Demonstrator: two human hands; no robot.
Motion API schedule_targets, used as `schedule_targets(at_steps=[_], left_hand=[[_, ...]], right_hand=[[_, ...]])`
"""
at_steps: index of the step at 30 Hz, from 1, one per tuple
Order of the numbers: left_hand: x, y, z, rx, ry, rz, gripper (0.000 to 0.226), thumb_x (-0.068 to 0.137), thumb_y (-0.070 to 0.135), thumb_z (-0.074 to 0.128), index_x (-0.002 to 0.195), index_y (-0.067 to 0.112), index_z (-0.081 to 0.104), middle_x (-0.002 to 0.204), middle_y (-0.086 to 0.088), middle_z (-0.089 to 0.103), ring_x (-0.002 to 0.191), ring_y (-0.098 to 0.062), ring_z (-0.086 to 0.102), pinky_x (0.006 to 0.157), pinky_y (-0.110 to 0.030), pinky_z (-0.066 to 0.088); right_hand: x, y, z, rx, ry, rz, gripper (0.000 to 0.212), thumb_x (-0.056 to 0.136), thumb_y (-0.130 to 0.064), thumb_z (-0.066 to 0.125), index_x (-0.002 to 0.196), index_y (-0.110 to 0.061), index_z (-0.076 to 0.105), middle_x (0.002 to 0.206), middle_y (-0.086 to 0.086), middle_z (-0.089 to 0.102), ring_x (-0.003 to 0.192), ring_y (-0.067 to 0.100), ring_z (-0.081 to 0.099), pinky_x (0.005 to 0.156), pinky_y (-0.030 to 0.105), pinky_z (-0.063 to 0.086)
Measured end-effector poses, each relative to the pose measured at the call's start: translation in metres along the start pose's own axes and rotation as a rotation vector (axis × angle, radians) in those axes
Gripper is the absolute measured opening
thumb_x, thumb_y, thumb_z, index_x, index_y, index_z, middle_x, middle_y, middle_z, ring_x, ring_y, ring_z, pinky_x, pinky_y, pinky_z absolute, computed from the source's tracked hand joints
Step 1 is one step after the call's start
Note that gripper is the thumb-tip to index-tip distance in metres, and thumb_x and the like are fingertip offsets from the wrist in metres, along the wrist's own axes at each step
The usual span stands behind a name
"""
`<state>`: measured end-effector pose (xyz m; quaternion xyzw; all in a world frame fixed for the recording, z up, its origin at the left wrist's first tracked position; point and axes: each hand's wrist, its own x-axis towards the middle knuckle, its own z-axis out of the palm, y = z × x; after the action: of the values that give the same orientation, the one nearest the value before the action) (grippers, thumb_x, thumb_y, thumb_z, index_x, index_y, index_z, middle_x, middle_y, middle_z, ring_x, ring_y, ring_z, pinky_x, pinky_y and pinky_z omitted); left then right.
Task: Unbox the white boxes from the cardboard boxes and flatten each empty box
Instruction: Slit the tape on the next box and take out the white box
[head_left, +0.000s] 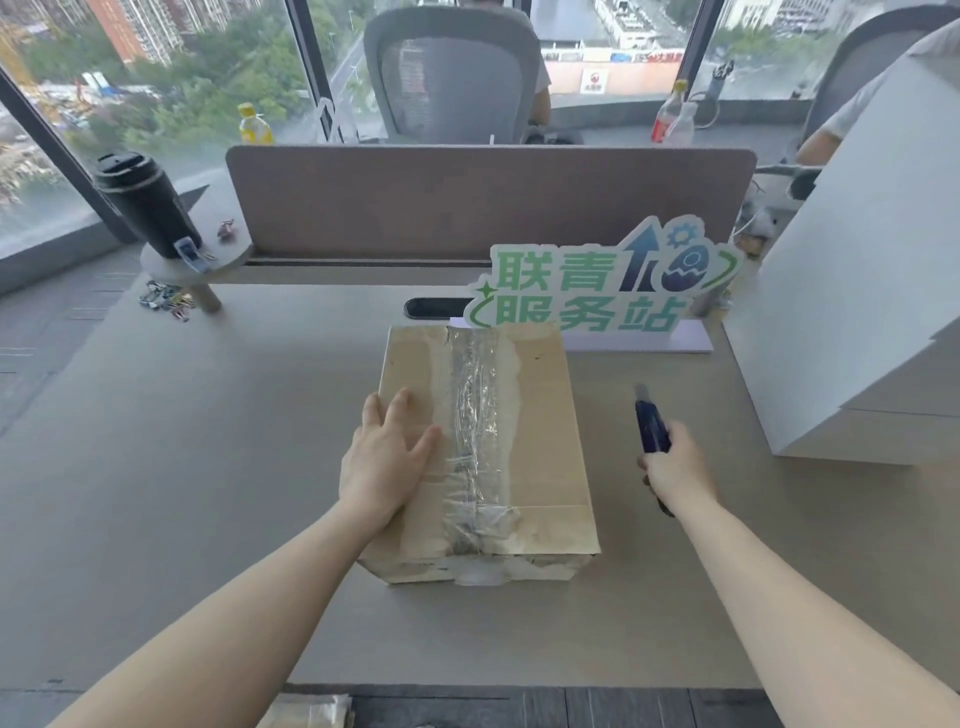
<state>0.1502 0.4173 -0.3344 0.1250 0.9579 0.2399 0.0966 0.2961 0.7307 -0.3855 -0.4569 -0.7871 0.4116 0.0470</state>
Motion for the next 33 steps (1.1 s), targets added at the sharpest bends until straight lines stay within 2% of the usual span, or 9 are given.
schedule_targets(at_steps=[3,7,11,14,17,20,24,29,33], left_hand=[[-0.003,-0.001,-0.002,-0.022,-0.037,0.018,0.066,0.093,0.061,0.046,0.15,0.038,0.022,0.161,-0.004,0.013,0.135,-0.03,0.041,0.098,-0.045,0.044],[0.009,0.001,-0.01,-0.016,-0.087,0.021,0.07,0.092,0.058,0.048,0.151,0.034,0.018,0.162,0.001,0.01,0.14,-0.028,0.031,0.1,-0.045,0.043],[0.044,0.011,-0.023,0.033,-0.1,0.082,0.065,0.097,0.051,0.044,0.153,0.027,0.021,0.163,0.0,0.008,0.144,-0.028,0.019,0.109,-0.045,0.034],[0.075,0.023,-0.029,0.065,-0.126,0.137,0.056,0.1,0.043,0.041,0.15,0.023,0.026,0.164,-0.002,0.006,0.146,-0.03,0.015,0.113,-0.047,0.028],[0.099,0.031,-0.03,0.09,-0.154,0.174,0.052,0.1,0.028,0.035,0.15,0.02,0.026,0.163,0.001,0.01,0.148,-0.029,0.011,0.115,-0.048,0.021],[0.118,0.035,-0.027,0.094,-0.159,0.157,0.055,0.097,0.019,0.033,0.152,0.017,0.023,0.16,0.001,0.019,0.147,-0.029,0.012,0.114,-0.047,0.021],[0.138,0.037,-0.019,-0.046,-0.16,0.083,0.046,0.099,0.023,0.034,0.145,0.022,0.04,0.145,-0.005,0.036,0.135,-0.031,0.026,0.109,-0.044,0.032],[0.138,0.034,-0.007,-0.132,-0.016,0.056,0.031,0.098,0.022,0.04,0.124,0.03,0.054,0.13,0.006,0.046,0.124,-0.02,0.034,0.087,-0.035,0.038],[0.139,0.036,-0.005,-0.133,0.014,0.045,0.028,0.097,0.021,0.041,0.119,0.031,0.054,0.128,0.008,0.047,0.123,-0.018,0.035,0.085,-0.034,0.039]], right_hand=[[-0.006,-0.062,-0.016,-0.014,-0.031,-0.265,0.024,0.085,-0.016,0.06,0.103,-0.03,0.053,0.089,0.002,0.064,0.079,0.029,0.061,0.07,0.04,0.05],[-0.01,-0.135,-0.017,-0.291,-0.104,-0.545,0.022,0.092,-0.036,0.061,0.113,-0.034,0.056,0.094,-0.009,0.065,0.085,0.02,0.059,0.066,0.033,0.046],[-0.007,-0.174,0.004,-0.664,-0.135,-0.631,0.028,0.094,-0.024,0.054,0.12,-0.033,0.055,0.103,-0.003,0.068,0.082,0.022,0.058,0.06,0.03,0.043],[-0.002,-0.196,0.019,-0.83,-0.133,-0.625,0.034,0.093,-0.016,0.045,0.122,-0.031,0.053,0.108,0.002,0.067,0.087,0.028,0.062,0.06,0.03,0.043],[0.009,-0.214,0.027,-0.943,-0.147,-0.628,0.019,0.099,-0.029,0.042,0.115,-0.025,0.051,0.108,0.005,0.064,0.092,0.029,0.061,0.063,0.032,0.042],[0.028,-0.232,0.032,-1.013,-0.176,-0.67,0.028,0.101,-0.051,0.036,0.1,-0.027,0.05,0.104,0.0,0.063,0.094,0.026,0.06,0.069,0.034,0.045],[0.06,-0.249,0.042,-1.085,-0.233,-0.742,0.03,0.101,-0.05,0.035,0.11,-0.03,0.056,0.11,-0.004,0.062,0.098,0.025,0.06,0.065,0.033,0.042],[0.09,-0.267,0.05,-1.1,-0.401,-0.919,0.024,0.094,-0.046,0.042,0.088,-0.027,0.056,0.084,-0.007,0.062,0.078,0.02,0.059,0.059,0.029,0.04],[0.11,-0.273,0.052,-1.062,-0.465,-1.003,0.026,0.09,-0.05,0.051,0.085,-0.025,0.056,0.071,-0.008,0.056,0.066,0.013,0.051,0.06,0.031,0.039]])
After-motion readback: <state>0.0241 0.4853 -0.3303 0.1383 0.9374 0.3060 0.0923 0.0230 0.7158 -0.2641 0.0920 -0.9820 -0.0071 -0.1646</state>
